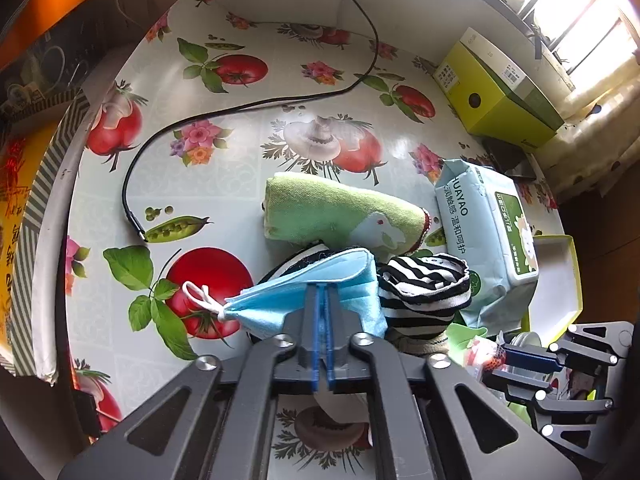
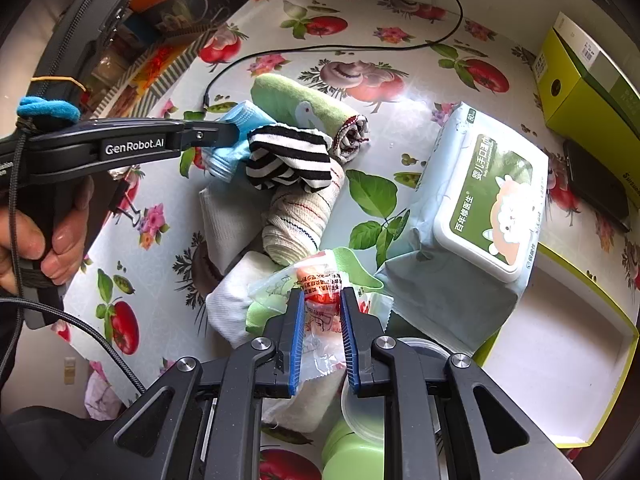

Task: Organize soft objects
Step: 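Grasp the blue face mask with the left gripper while the right gripper grasps the clear snack bag, then carry the mask with the left gripper while the right gripper carries the snack bag to the white tray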

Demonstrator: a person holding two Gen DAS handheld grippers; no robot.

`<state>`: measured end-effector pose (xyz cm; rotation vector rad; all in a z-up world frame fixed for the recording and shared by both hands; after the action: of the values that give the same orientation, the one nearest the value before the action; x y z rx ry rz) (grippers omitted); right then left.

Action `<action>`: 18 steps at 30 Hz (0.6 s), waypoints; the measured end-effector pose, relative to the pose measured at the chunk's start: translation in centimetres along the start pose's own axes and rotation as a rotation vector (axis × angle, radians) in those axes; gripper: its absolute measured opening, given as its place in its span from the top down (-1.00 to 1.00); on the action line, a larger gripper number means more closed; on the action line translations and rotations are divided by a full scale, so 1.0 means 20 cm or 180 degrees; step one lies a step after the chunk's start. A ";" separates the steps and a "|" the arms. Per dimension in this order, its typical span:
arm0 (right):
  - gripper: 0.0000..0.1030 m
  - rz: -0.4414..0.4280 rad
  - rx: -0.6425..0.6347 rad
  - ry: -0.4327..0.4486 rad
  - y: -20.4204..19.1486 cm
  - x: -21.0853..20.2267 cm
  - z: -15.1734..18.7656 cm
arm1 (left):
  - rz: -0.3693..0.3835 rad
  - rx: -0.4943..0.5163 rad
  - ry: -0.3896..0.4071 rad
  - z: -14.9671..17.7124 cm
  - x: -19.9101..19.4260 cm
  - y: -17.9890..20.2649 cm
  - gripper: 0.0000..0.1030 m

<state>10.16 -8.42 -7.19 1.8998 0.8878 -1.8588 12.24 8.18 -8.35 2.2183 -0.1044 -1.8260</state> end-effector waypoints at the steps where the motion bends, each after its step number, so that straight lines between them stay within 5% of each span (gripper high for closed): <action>1: 0.68 -0.0001 0.0003 0.0006 0.00 0.00 0.00 | -0.0011 0.0009 0.0014 0.00 0.00 0.00 1.00; 15: 0.68 -0.0010 0.0004 0.0093 -0.02 -0.05 0.03 | 0.0030 -0.0031 0.0193 0.02 -0.13 -0.03 1.00; 18: 0.68 -0.0007 0.0002 0.0093 -0.02 -0.05 0.04 | 0.0065 0.0050 0.0167 0.01 -0.12 0.00 0.63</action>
<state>9.45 -8.87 -6.12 1.9317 0.8990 -1.8371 11.56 8.75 -6.12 2.2654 -0.1311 -1.7609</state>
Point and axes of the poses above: each gripper's, at about its wrist camera, not at the fingertips, and x roughly the way its jaws point, y to its right, z to its underside, the point moved 2 cm from there along x, roughly the way its jaws point, and after that the axes turned 10 degrees about -y, right-handed, at the moved point
